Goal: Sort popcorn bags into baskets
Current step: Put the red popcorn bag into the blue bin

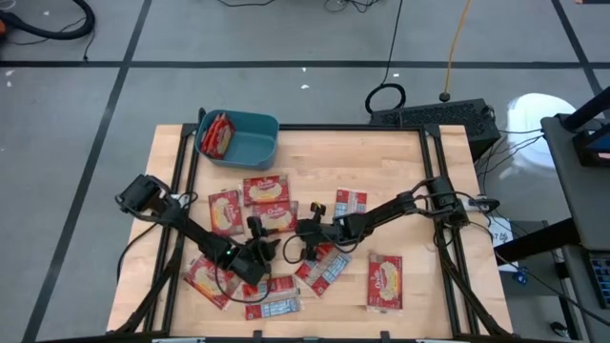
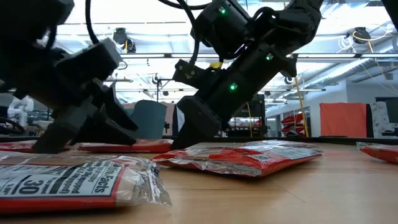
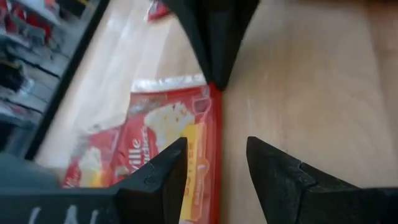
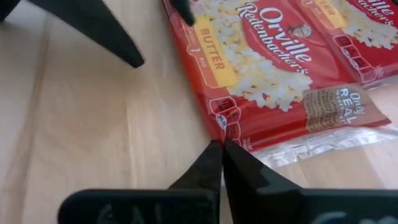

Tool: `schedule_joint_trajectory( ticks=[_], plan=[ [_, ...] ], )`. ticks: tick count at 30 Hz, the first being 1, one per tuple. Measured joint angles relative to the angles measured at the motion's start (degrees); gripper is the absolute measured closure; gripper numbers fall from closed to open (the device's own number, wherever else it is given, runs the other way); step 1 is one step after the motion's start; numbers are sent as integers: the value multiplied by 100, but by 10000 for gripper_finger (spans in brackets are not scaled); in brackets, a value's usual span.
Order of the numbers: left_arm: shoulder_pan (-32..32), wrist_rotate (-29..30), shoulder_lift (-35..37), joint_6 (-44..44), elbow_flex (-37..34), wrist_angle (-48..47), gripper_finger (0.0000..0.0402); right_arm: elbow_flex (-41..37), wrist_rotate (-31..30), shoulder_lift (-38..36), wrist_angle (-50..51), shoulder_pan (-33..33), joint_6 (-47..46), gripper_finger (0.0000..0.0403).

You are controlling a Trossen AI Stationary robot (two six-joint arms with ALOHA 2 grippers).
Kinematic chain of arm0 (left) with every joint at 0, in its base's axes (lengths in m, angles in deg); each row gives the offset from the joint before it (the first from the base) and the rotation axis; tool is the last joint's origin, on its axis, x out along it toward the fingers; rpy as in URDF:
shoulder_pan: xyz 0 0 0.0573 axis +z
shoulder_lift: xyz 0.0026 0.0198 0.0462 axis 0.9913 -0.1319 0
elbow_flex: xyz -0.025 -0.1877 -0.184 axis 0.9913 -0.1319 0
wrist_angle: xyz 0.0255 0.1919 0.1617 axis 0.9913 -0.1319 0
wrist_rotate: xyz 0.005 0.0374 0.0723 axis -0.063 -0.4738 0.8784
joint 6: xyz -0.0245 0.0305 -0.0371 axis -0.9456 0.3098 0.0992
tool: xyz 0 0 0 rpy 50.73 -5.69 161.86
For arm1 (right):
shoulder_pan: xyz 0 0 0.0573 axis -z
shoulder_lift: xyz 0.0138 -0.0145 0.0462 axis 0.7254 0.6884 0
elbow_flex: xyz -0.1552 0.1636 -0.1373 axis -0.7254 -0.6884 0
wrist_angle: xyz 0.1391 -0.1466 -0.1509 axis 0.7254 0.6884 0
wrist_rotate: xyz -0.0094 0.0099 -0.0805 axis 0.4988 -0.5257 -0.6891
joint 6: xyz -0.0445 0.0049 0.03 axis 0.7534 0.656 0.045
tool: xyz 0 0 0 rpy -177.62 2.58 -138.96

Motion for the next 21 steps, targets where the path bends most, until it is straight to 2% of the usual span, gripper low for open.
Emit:
schedule_joint_trajectory(
  ticks=[2,10,14,17,21],
  plan=[
    [-27,56,5,206,15,3,226,-3,32,-78,36,-7,-125,402],
    [260,124,24,59,30,-285,172,-2,276,-334,-40,-72,-371,403],
    [388,37,34,151,33,-292,160,4,332,-365,-78,-74,-471,403],
    [474,-57,39,147,35,-327,174,2,461,-365,-83,-77,-391,403],
    [510,-153,40,174,36,-353,243,4,544,-365,-106,-127,-328,403]
  ],
)
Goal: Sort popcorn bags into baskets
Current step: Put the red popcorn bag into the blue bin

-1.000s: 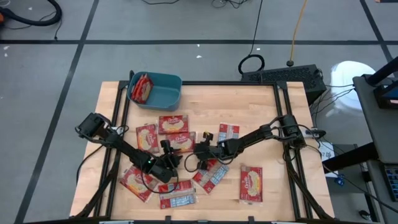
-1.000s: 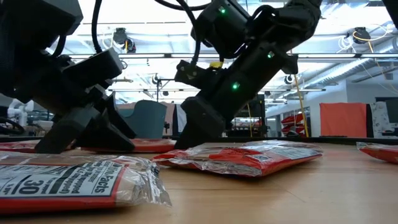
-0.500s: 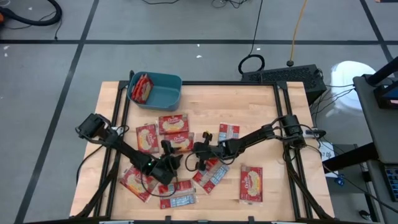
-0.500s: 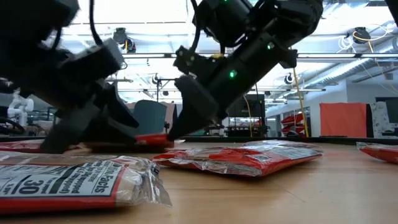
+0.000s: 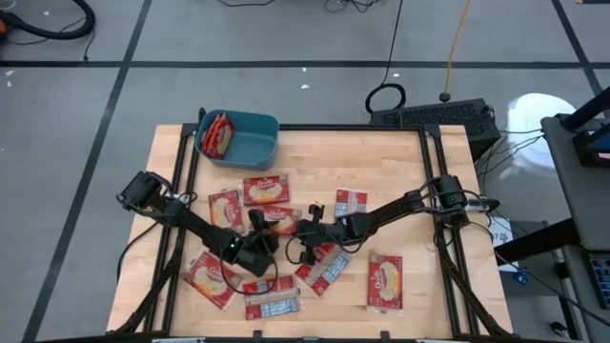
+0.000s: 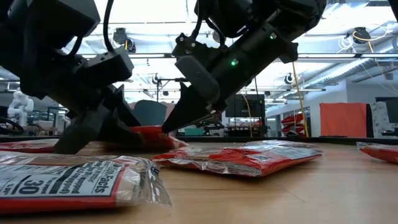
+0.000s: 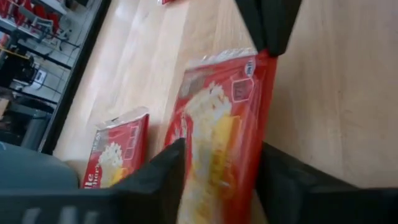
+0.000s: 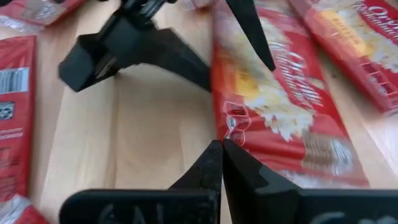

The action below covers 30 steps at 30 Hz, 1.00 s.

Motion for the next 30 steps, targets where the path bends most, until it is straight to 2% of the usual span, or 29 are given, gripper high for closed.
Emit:
schedule_joint_trajectory(
  ticks=[4,7,9,14,17,23,30],
  plan=[
    [-31,-17,1,120,-1,75,335,0,4,0,-35,-52,47,403],
    [-72,-26,-1,170,-4,176,382,0,3,0,-34,-90,48,402],
    [-104,-40,-4,277,-4,276,386,0,-4,-23,-12,-133,80,395],
    [-250,-70,-17,538,-14,581,361,0,-6,-352,144,-282,253,359],
    [-384,-77,-21,711,-14,783,368,4,-49,-629,260,-409,432,334],
    [-654,-83,-21,1038,-14,1371,387,7,-962,-1088,653,-874,650,295],
    [-1059,123,-8,2042,-14,2407,367,7,-2074,-1309,1156,-1430,653,280]
  ],
)
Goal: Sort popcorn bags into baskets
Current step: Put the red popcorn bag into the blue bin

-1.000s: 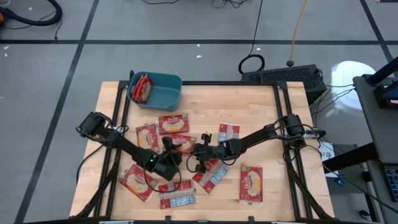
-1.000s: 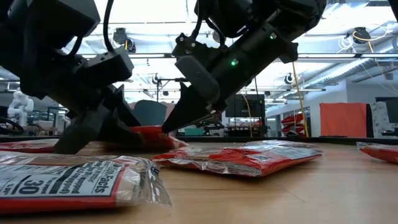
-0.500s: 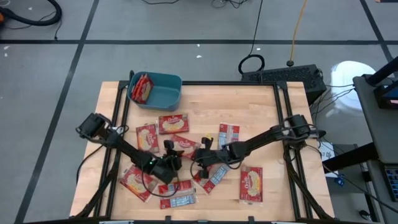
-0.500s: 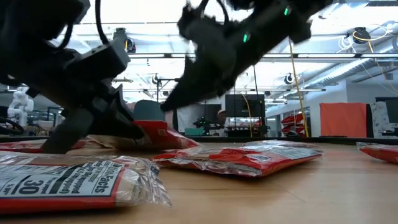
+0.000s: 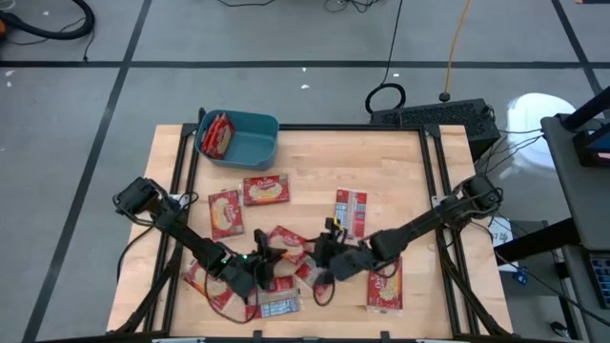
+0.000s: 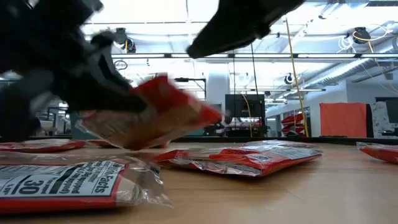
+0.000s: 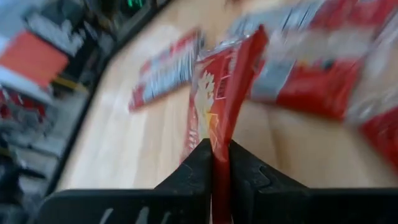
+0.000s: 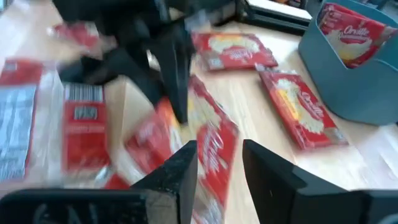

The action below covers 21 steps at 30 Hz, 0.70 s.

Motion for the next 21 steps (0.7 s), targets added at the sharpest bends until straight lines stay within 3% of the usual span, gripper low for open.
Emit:
schedule_joint_trajectory(
  ticks=[7,16,21],
  plan=[
    [-446,183,6,1890,8,804,386,0,-609,8,532,-503,-482,280],
    [-824,574,6,3974,11,1122,368,0,-1077,8,555,-888,-1257,279],
    [-933,636,8,4514,11,1684,377,0,-1076,6,523,-921,-1631,279]
  ],
)
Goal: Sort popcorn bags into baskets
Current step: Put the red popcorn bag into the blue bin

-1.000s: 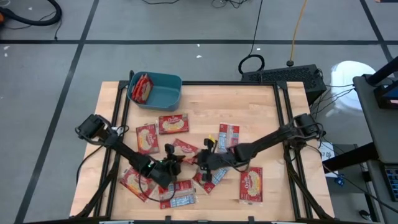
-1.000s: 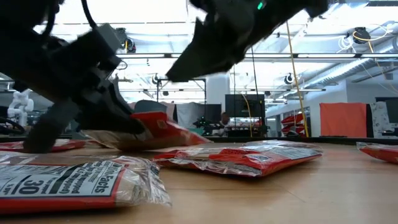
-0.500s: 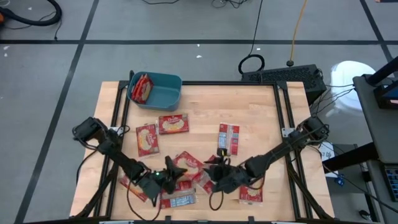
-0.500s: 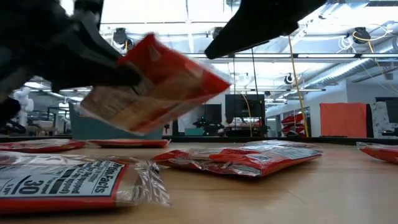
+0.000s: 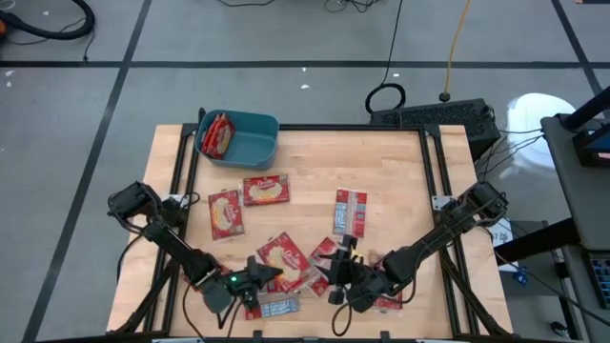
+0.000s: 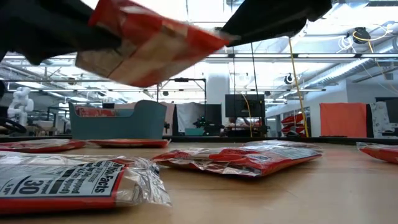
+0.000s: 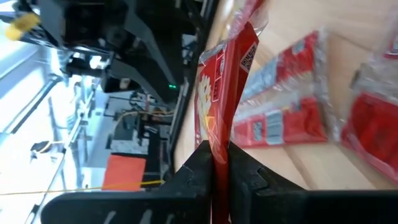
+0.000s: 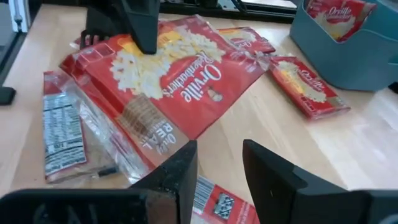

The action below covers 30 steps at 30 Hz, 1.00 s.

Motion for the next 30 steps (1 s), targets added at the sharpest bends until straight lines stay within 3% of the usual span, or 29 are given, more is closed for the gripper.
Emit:
schedule_joint_trajectory(
  ticks=[9,13,17,21,25,28,30],
  plan=[
    [-135,10,6,142,0,362,375,-25,-4,2,-16,-121,803,279],
    [-206,-143,4,135,0,425,375,-561,-317,2,-442,-281,1105,279],
    [-224,-338,7,322,0,730,374,-1436,-753,6,-2126,-341,788,279],
    [-194,-358,7,564,4,1057,374,-2228,-715,9,-4491,-227,1004,279],
    [-112,-333,7,755,4,1218,374,-2774,10,-7,-6567,18,1082,277],
    [-71,-322,7,850,4,1279,374,-2946,843,0,-7221,59,1229,259],
    [-54,-288,7,870,4,1274,374,-2957,940,0,-7317,22,1040,242]
  ],
)
